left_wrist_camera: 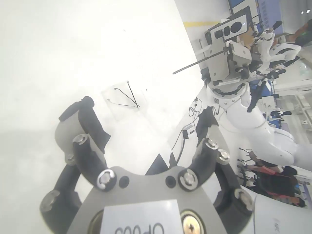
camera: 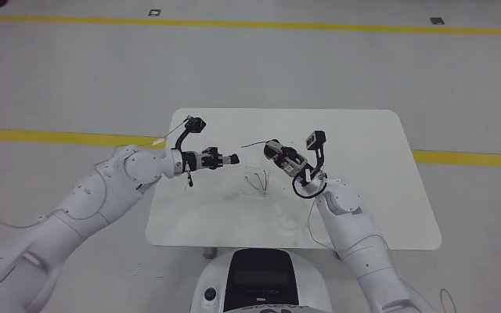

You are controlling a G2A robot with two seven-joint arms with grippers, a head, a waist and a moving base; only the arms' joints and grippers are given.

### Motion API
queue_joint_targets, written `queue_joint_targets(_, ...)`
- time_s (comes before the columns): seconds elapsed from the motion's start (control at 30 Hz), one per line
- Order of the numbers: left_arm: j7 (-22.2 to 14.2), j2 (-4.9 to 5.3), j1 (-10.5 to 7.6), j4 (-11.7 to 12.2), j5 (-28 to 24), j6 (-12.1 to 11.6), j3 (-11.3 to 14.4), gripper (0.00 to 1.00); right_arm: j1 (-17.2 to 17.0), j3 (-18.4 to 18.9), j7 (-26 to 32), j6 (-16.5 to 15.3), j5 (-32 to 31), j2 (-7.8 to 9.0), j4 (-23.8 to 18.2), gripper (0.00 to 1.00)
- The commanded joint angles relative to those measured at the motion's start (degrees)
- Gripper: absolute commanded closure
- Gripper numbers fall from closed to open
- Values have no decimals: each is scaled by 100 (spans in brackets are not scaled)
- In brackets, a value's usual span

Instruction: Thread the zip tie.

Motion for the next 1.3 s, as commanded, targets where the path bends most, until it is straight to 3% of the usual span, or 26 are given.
queue_joint_targets(0.0, -207, -30, 141, 36, -22, 0, -298, 0, 0, 0, 0, 0, 0, 0, 0, 100)
queue_joint_targets(0.17, -986, -131, 559, -103, -264, 0, -1112, 0, 0, 0, 0, 0, 0, 0, 0, 100)
queue_joint_targets(0.27, -1321, -216, 789, -37, -322, 0, -1542, 0, 0, 0, 0, 0, 0, 0, 0, 100)
queue_joint_targets(0.4, -2062, -393, 1102, 69, -731, 0, -2238, 0, 0, 0, 0, 0, 0, 0, 0, 100)
queue_joint_targets(0.53, -3172, -671, 1417, 247, -1217, 0, -3128, 0, 0, 0, 0, 0, 0, 0, 0, 100)
queue_joint_targets(0.7, -4267, -1091, 1621, 565, -1311, 0, -3997, 0, 0, 0, 0, 0, 0, 0, 0, 100)
queue_joint_targets(0.77, -4366, -1208, 1651, 482, -857, 0, -4127, 0, 0, 0, 0, 0, 0, 0, 0, 100)
queue_joint_targets(1.03, -4334, -1210, 1662, 470, -872, 8, -4120, 0, 0, 0, 0, 0, 0, 0, 0, 100)
queue_joint_targets(1.13, -4293, -1214, 1720, 512, -1040, 85, -4033, 0, -14, -12, -24, 26, -1, 2, -11, 100)
queue_joint_targets(1.27, -4421, -1259, 1680, 803, -1739, 36, -3791, 0, 5, -71, 781, 0, 697, -5, 55, 100)
